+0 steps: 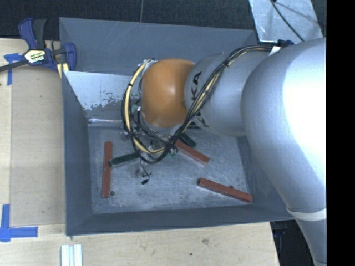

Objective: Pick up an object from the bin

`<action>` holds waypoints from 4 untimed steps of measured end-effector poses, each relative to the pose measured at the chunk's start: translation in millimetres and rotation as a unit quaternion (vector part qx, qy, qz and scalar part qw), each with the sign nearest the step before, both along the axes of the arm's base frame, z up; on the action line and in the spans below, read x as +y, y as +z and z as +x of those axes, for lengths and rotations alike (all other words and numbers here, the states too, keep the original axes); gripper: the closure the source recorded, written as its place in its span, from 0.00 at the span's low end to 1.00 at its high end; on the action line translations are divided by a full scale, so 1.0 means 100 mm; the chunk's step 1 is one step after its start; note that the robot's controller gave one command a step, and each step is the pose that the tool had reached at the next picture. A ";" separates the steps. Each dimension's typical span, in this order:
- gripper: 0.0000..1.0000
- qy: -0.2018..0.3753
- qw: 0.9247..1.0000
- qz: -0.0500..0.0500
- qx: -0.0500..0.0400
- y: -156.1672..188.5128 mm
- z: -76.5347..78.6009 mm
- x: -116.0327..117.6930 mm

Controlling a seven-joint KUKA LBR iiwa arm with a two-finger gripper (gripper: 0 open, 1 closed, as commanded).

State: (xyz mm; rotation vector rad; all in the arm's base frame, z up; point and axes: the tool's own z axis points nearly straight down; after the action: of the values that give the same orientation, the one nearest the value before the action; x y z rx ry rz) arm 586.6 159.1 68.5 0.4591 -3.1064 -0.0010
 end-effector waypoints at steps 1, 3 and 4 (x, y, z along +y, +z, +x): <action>0.00 -0.001 1.000 0.000 -0.001 0.00 0.01 0.00; 1.00 -0.002 1.000 0.001 -0.003 0.13 0.03 -0.01; 1.00 -0.002 1.000 0.001 -0.004 0.25 0.04 0.00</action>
Offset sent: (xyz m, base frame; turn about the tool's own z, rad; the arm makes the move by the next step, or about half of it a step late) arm 0.0000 0.0000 0.0000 0.0000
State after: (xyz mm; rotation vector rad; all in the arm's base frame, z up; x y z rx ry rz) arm 590.4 158.7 93.2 0.4536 -3.1156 -0.0024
